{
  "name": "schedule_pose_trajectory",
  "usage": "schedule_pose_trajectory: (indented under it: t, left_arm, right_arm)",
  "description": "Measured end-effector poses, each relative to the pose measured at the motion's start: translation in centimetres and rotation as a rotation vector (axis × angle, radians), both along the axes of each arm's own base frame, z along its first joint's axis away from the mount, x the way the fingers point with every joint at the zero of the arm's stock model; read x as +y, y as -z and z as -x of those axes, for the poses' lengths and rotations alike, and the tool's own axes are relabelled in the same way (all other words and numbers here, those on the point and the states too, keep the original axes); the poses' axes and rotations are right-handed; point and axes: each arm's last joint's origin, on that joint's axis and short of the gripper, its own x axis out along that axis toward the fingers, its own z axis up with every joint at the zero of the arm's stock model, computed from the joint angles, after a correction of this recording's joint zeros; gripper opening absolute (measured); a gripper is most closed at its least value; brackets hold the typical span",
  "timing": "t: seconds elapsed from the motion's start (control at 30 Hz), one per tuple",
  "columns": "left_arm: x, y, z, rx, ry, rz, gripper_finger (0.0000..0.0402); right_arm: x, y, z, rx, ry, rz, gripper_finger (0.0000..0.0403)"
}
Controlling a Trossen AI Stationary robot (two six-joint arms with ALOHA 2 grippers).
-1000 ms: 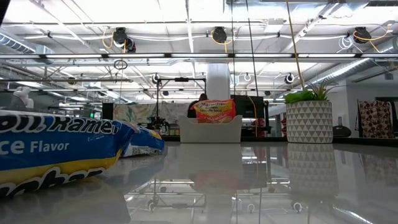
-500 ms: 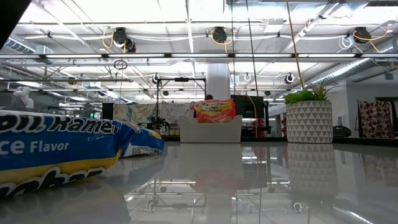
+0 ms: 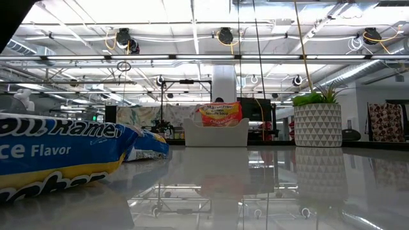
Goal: Sort Maruchan noodles
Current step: Put the red noodle pack into the white bin
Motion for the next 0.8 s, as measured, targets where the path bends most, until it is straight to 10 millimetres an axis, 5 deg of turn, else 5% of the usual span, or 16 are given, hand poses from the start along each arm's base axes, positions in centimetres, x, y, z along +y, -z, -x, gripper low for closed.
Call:
schedule_pose_trajectory:
  t: [0.43,0.8]
  left_arm:
    - [-0.3,0.2,0.1,0.018,0.016,-0.019,0.0198]
    - [-3.5,4.1,0.2,0.061,0.073,-0.030,0.0198]
  right_arm:
    - [1.9,0.5,-1.5,0.170,-0.045,-0.112,0.0107]
    - [2.6,1.3,-1.6,0.253,-0.086,-0.051,0.0107]
